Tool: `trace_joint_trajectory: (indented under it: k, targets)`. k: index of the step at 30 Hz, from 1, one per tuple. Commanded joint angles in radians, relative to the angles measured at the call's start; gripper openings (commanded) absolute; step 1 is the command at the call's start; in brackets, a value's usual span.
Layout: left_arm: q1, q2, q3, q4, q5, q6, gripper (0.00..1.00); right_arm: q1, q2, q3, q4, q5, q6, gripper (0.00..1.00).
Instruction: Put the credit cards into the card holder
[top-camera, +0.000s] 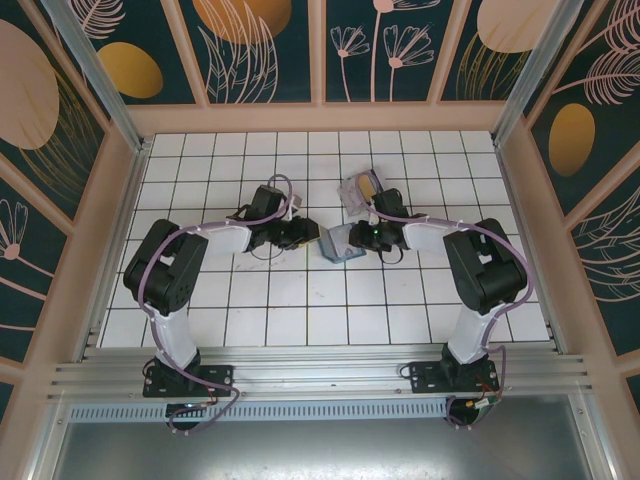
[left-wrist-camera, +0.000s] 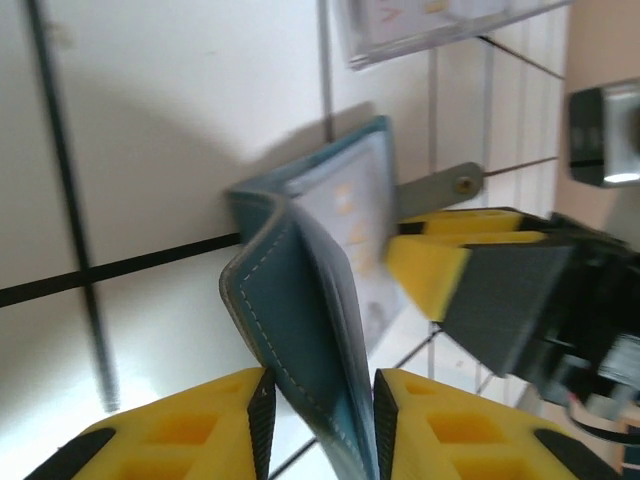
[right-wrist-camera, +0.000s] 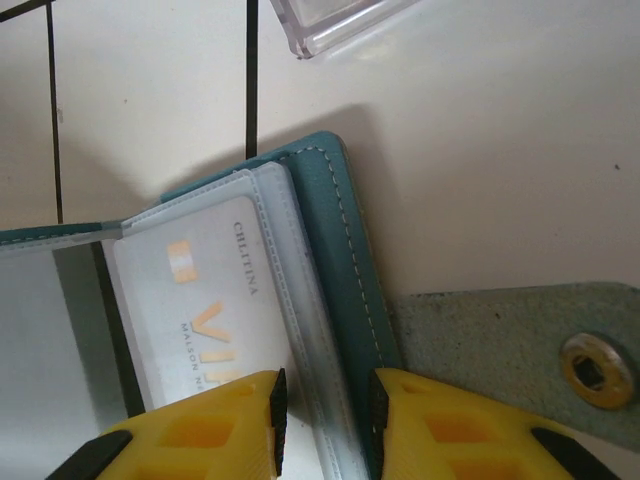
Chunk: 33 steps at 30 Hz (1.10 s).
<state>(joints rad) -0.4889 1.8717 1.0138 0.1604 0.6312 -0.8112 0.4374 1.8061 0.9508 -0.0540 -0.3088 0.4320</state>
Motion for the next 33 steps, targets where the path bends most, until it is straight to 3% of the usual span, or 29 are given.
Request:
trace_joint_trajectory:
  k: [1,7,12,20,25,33]
  targets:
    - [-0.028,-0.023,0.017,0.076,0.084,-0.029,0.35,0.015,0.047,-0.017,0.000,-0.044,0.015,0.30]
    - [-0.028,0.015,0.016,0.070,0.078,-0.018,0.34,0.016,0.046,-0.019,-0.001,-0.047,0.016,0.30]
    - [-0.028,0.010,0.009,0.046,0.053,0.003,0.20,0.015,0.047,-0.025,0.003,-0.045,0.018,0.30]
    - [-0.026,0.009,0.033,-0.002,0.035,0.043,0.08,0.016,0.036,-0.023,0.001,-0.056,0.020,0.30]
    - [-0.016,-0.003,0.042,-0.079,-0.027,0.102,0.05,0.009,-0.040,-0.019,-0.033,-0.043,0.007,0.32]
    - [0.000,-0.003,0.012,-0.070,-0.028,0.099,0.05,0.001,-0.124,0.039,-0.058,-0.090,-0.003,0.36]
